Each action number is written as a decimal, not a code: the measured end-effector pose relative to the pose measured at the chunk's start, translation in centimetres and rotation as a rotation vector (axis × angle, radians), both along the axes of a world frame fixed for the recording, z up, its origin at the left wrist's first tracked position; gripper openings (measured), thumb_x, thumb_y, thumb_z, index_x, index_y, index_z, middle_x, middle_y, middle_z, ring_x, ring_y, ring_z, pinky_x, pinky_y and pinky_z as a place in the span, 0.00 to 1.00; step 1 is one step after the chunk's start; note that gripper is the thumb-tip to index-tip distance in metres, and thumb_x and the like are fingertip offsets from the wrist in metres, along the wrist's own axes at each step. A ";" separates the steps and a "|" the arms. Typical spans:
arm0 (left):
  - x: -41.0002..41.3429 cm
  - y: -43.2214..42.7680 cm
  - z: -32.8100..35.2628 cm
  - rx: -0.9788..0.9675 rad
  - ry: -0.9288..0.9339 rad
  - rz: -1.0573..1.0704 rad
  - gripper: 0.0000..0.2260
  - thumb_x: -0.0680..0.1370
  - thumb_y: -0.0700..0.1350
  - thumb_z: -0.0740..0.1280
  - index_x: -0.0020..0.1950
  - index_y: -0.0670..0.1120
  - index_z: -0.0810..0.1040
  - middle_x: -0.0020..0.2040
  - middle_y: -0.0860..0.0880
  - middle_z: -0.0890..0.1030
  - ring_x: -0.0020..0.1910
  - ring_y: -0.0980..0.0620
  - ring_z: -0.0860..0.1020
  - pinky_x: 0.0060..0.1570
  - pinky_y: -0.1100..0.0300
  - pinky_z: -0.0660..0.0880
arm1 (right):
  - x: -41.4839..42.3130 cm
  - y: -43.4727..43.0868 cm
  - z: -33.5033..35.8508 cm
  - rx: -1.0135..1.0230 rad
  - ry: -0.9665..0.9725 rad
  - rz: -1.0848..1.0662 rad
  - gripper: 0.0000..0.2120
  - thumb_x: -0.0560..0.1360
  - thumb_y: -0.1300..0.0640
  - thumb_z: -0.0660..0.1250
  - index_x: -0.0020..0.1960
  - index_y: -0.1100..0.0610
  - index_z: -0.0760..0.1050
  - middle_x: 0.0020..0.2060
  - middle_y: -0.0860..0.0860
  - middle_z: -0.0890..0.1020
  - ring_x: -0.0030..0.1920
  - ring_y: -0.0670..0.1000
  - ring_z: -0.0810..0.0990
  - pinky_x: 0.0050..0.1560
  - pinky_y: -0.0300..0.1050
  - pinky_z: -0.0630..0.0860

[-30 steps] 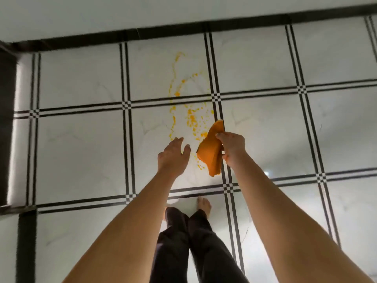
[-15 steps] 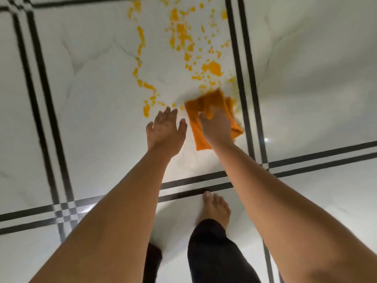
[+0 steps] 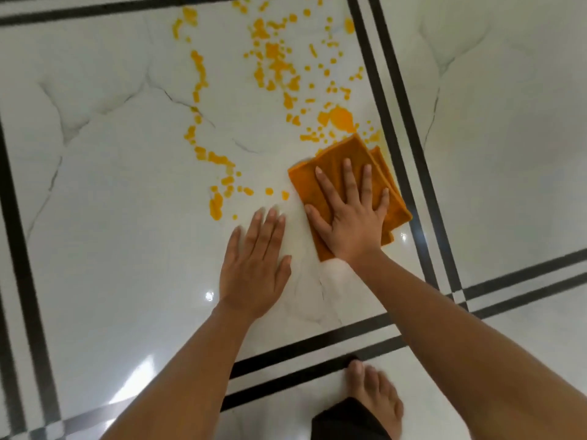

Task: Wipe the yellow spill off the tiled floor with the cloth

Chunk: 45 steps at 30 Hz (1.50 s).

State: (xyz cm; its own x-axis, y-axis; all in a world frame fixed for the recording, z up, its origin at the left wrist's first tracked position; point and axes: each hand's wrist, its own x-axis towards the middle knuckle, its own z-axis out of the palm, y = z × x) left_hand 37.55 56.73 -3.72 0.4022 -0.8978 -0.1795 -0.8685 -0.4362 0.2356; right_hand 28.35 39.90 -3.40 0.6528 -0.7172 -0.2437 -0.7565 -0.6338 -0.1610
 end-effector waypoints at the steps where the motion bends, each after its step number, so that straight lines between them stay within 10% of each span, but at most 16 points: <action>1: 0.0 0.0 -0.1 -0.008 -0.001 -0.002 0.27 0.78 0.53 0.52 0.75 0.43 0.59 0.75 0.45 0.60 0.74 0.47 0.56 0.69 0.47 0.55 | 0.3 -0.2 -0.1 -0.005 -0.006 -0.010 0.30 0.74 0.31 0.43 0.73 0.35 0.39 0.77 0.47 0.43 0.75 0.56 0.37 0.69 0.66 0.36; 20: -0.2 -0.1 -0.5 -0.046 -0.059 0.018 0.27 0.77 0.53 0.52 0.75 0.43 0.59 0.75 0.46 0.60 0.74 0.48 0.56 0.69 0.48 0.54 | -7.0 0.1 -0.2 -0.062 -0.004 0.323 0.30 0.74 0.30 0.41 0.74 0.36 0.46 0.76 0.48 0.48 0.76 0.56 0.43 0.70 0.67 0.45; 26: -0.3 0.0 -0.7 -0.058 -0.069 0.017 0.27 0.78 0.53 0.52 0.75 0.43 0.58 0.75 0.46 0.59 0.74 0.48 0.55 0.69 0.49 0.53 | 0.0 -5.4 -0.4 -0.028 -0.001 -0.043 0.30 0.75 0.31 0.44 0.73 0.35 0.40 0.77 0.47 0.42 0.75 0.56 0.36 0.69 0.65 0.37; 32: -0.1 -0.2 -0.5 -0.060 -0.057 0.018 0.27 0.77 0.53 0.53 0.74 0.43 0.59 0.75 0.46 0.60 0.74 0.48 0.56 0.68 0.49 0.53 | -5.9 -2.3 -0.6 -0.057 -0.038 0.339 0.29 0.74 0.30 0.42 0.74 0.35 0.44 0.76 0.46 0.46 0.76 0.54 0.41 0.70 0.67 0.42; 37: -0.1 -0.2 -0.3 -0.085 -0.056 0.016 0.28 0.77 0.52 0.54 0.75 0.43 0.57 0.75 0.44 0.60 0.74 0.47 0.55 0.69 0.49 0.53 | -0.1 -4.9 -0.5 -0.018 -0.022 -0.046 0.30 0.73 0.31 0.43 0.74 0.35 0.41 0.77 0.47 0.42 0.75 0.56 0.37 0.69 0.66 0.38; 42: 2.1 0.2 -0.2 -0.078 -0.079 0.077 0.27 0.77 0.53 0.53 0.74 0.42 0.60 0.74 0.44 0.62 0.73 0.48 0.56 0.68 0.49 0.53 | -2.6 -1.2 -0.6 -0.060 -0.037 0.316 0.30 0.74 0.30 0.44 0.73 0.34 0.43 0.76 0.46 0.44 0.76 0.55 0.39 0.70 0.68 0.42; 45: 3.8 0.9 -0.4 -0.107 -0.122 0.139 0.27 0.77 0.53 0.53 0.73 0.42 0.62 0.73 0.44 0.63 0.73 0.47 0.59 0.68 0.49 0.55 | 1.8 -5.5 -0.7 -0.058 -0.056 0.150 0.31 0.73 0.30 0.47 0.74 0.34 0.44 0.77 0.46 0.46 0.76 0.56 0.40 0.70 0.69 0.42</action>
State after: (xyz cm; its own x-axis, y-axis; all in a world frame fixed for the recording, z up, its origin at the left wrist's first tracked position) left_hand 41.31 57.67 -4.14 0.5364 -0.8435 -0.0285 -0.8266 -0.5319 0.1838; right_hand 30.19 34.40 -4.13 0.7649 -0.6227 -0.1651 -0.6437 -0.7483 -0.1601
